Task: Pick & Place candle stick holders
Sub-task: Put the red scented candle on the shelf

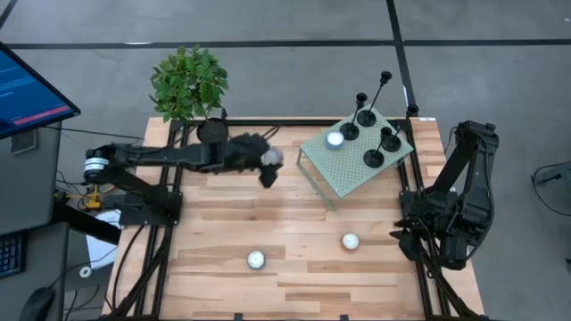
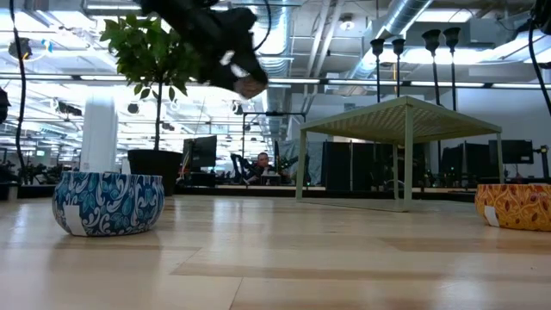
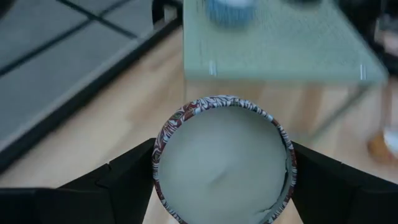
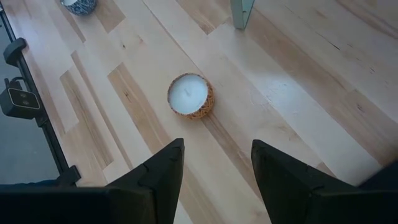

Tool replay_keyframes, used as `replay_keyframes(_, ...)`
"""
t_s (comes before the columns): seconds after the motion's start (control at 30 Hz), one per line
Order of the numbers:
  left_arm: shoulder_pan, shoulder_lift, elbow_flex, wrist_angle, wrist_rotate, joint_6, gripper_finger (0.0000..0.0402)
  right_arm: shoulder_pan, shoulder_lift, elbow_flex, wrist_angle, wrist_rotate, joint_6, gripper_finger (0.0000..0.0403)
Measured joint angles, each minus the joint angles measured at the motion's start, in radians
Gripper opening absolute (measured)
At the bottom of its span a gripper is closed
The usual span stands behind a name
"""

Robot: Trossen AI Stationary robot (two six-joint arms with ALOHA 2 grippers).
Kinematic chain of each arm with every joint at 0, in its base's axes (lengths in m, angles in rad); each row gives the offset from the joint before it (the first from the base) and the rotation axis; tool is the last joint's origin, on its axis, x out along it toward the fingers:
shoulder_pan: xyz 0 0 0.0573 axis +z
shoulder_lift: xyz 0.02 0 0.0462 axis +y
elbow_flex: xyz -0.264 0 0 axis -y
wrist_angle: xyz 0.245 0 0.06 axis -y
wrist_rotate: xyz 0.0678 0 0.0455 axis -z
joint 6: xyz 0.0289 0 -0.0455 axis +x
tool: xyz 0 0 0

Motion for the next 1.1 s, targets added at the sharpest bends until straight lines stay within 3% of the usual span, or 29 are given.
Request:
replay_keyframes(0.33, 0.045, 0.318, 0.319, 0.065, 0.052, 0.105, 0.0310, 0.000, 0.000, 0.000, 0.003, 0.000, 0.000, 0.0179)
replay_keyframes(0.53, 0.043, 0.444, 0.456, 0.067, 0.061, 0.129, 0.0310, 0.000, 0.000, 0.000, 0.003, 0.000, 0.000, 0.0179)
replay_keyframes(0.83, -0.037, 0.521, 0.505, 0.092, 0.108, 0.122, 0.0310, 0.000, 0.000, 0.000, 0.000, 0.000, 0.000, 0.0179)
replay_keyframes(1.1, -0.050, 0.589, 0.505, 0.288, 0.107, 0.059, 0.0310, 0.000, 0.000, 0.000, -0.004, 0.000, 0.000, 0.0179)
